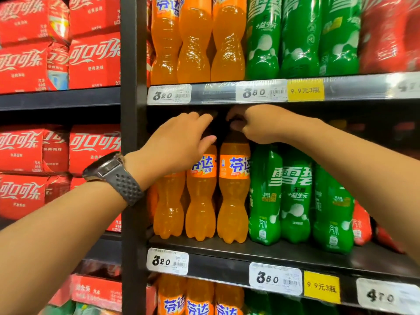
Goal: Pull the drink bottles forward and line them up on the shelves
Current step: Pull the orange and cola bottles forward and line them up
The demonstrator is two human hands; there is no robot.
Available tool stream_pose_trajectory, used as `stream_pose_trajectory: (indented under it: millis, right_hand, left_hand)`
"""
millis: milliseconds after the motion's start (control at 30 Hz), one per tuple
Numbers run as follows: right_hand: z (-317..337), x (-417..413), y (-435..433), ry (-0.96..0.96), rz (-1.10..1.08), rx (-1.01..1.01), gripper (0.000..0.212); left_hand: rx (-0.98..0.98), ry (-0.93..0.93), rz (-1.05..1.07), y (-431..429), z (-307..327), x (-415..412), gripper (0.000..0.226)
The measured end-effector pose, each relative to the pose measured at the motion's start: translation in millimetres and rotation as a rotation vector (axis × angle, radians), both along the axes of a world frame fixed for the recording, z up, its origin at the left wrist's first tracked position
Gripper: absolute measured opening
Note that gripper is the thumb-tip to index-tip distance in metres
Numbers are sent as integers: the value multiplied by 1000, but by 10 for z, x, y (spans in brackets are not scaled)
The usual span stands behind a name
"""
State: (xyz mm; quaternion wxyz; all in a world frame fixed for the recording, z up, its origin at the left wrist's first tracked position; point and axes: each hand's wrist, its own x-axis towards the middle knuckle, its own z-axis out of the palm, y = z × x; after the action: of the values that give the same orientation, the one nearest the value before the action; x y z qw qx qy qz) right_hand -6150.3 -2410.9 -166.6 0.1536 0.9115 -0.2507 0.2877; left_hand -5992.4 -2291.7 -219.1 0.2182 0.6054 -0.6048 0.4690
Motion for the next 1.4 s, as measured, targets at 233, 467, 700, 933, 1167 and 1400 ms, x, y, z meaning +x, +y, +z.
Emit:
stream_pose_trajectory:
  millis: [233,467,700,933,1167,1400]
  right_hand:
    - [-50,90,-70,-48,1,-3,42]
    - [-152,-626,-219,-20,-169,-169,36]
    - [-194,-1060,-306,-73,-258,-154,47]
    - [-78,-936,-443,-93,-225,-45,37]
    - [-79,-988,-509,-177,-96,73,30]
    - [-61,-1045,-511,-121,-104,64,32]
  left_hand:
    - [-25,2,11,-138,-17,-26,35]
    - [-71,34,-177,-372,-2,-538,35]
    - [-60,219,-151,-712,118,-918,53]
    - [25,394,-100,-854,249,-909,37]
    - [118,505,-260,-801,322,-891,21]
    - [159,490,-242,-739,330,-867,31]
